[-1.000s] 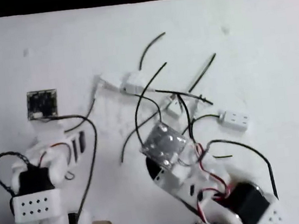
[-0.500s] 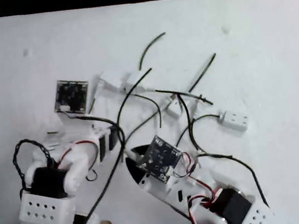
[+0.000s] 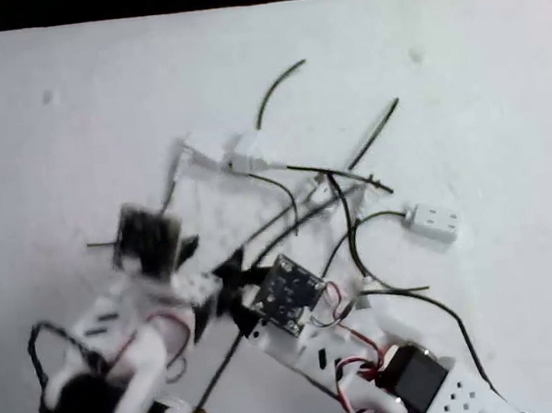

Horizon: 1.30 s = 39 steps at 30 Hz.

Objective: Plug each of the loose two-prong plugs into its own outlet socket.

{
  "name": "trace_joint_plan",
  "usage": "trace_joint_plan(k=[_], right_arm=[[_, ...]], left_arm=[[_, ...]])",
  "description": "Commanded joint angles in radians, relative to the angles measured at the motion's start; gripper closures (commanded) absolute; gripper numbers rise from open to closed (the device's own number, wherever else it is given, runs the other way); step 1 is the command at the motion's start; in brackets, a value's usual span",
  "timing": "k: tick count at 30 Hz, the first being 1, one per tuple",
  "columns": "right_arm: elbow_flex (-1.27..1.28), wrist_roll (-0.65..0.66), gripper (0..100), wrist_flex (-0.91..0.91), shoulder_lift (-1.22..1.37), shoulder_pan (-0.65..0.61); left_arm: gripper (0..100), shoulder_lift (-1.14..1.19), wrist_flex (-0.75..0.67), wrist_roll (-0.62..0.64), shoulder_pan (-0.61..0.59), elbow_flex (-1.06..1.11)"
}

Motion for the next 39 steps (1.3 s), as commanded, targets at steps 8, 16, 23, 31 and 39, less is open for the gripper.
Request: trace_joint_plan(k=[8, 16, 23, 31, 39], right_arm=[[-0.02, -0.052, 98.2, 0.013, -0.007, 0.094], [-0.267, -0.141, 98.2, 0.325, -0.007, 0.495], [-0.353, -0.147, 98.2, 0.395, -0.007, 0.808], [-0.295, -0.146, 98.2, 0.341, -0.007, 1.086], [-0.164, -0.138, 98.2, 0.163, -0.007, 1.279]], left_arm=[[83, -0.148, -0.018, -0.048, -0.064, 0.041], [76, 0.004, -0.012, -0.048, -0.133, -0.037], [75, 0.417, -0.011, -0.057, -0.128, -0.282], [75, 0.974, -0.017, -0.216, -0.047, -0.6], [75, 1.409, -0.092, -0.224, 0.102, -0.784]])
